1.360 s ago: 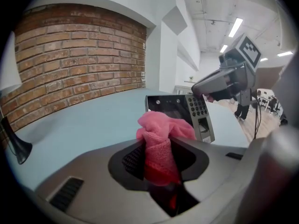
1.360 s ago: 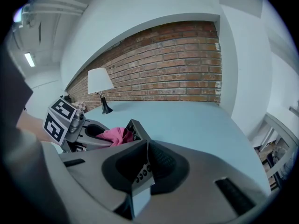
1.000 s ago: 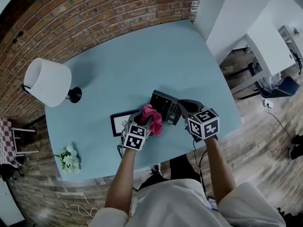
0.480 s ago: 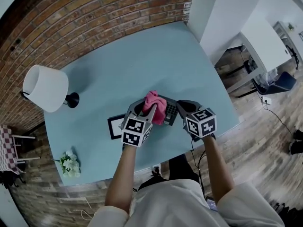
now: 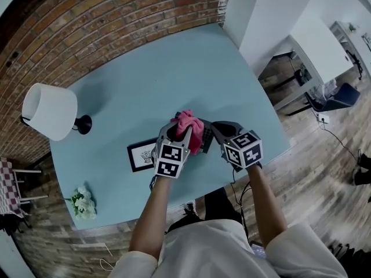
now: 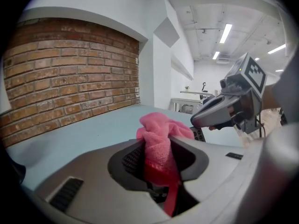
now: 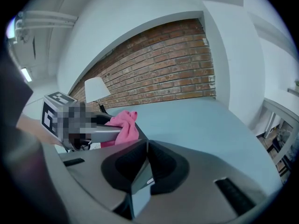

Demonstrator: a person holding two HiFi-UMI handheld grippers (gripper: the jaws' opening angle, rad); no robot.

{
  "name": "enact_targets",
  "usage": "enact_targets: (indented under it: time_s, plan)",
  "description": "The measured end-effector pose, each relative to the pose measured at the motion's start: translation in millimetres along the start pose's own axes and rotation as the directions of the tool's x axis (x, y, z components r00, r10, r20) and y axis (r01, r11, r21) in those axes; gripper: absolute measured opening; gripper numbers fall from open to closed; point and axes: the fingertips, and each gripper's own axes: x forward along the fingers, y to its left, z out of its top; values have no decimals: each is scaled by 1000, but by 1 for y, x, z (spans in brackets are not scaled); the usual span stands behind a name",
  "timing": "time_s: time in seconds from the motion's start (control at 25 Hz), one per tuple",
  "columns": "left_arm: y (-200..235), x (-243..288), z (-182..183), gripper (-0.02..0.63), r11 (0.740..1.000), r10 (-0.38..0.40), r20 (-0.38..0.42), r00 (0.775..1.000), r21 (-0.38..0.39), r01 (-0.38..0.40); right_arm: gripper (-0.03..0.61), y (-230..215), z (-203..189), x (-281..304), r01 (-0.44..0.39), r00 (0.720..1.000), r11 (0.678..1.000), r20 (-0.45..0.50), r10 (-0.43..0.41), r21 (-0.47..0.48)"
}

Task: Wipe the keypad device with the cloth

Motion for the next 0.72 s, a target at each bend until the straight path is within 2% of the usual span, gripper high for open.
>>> enact_targets:
  time_s: [0.44,0.72]
  plan:
    - [-4,-5,-37,158,998,-29,-48,998,-61,26,43,1,0,2,-38,999,999,-13,38,-6]
    - [-6,-7,-49,158,998,-42,-62,997,-55,39,43,2,0,2,-28,999,999,-19,27,-46]
